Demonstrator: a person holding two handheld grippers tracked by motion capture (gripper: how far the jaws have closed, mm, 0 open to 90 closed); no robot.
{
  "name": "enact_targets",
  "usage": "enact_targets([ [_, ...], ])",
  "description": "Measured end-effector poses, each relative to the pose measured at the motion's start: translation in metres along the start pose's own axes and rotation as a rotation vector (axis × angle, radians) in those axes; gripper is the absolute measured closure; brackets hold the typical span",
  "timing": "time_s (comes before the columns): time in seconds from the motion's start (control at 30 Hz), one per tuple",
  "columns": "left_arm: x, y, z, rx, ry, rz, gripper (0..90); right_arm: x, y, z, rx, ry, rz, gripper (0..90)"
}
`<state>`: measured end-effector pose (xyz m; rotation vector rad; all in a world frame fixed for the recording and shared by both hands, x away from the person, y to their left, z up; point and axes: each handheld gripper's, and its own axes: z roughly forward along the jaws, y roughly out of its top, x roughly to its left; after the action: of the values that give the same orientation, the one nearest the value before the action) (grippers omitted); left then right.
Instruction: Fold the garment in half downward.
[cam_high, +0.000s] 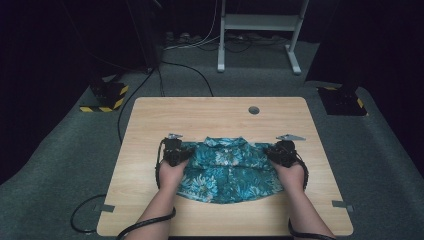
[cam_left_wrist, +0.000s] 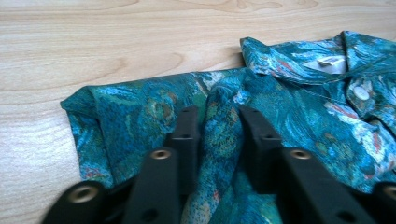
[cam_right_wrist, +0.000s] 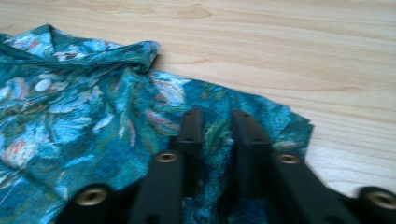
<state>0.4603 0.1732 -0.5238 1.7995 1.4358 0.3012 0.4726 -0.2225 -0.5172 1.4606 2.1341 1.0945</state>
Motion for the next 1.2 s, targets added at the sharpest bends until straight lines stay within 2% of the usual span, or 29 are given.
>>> enact_targets([
  [0.07, 0.000, -0.001, 0.000, -0.004, -0.003, -0.003, 79.3, 0.002, -0.001, 0.000, 0.004, 0.001, -0.004, 84.7],
  [0.2, -0.001, -0.002, -0.002, -0.020, -0.001, -0.006, 86.0, 0.006, -0.002, 0.000, 0.002, 0.003, -0.023, 86.9],
  [0.37, -0.002, -0.004, -0.008, -0.056, -0.008, -0.006, 86.3, 0.011, -0.002, -0.004, -0.026, 0.006, -0.031, 86.8],
  [0.5, -0.005, -0.008, -0.017, -0.089, -0.021, -0.005, 86.2, 0.016, -0.002, -0.014, -0.065, 0.013, -0.044, 86.8],
  [0.57, -0.007, -0.011, -0.021, -0.098, -0.027, 0.008, 86.2, 0.018, -0.003, -0.018, -0.080, 0.016, -0.053, 86.8],
  [0.73, -0.009, -0.020, -0.032, -0.124, -0.044, 0.012, 86.0, 0.025, -0.010, -0.032, -0.113, 0.024, -0.078, 86.7],
  [0.93, -0.010, -0.036, -0.043, -0.129, -0.061, 0.030, 85.4, 0.030, -0.023, -0.046, -0.133, 0.033, -0.097, 86.5],
  [1.2, -0.012, -0.055, -0.056, -0.110, -0.066, 0.055, 83.5, 0.036, -0.047, -0.058, -0.111, 0.034, -0.116, 86.3],
])
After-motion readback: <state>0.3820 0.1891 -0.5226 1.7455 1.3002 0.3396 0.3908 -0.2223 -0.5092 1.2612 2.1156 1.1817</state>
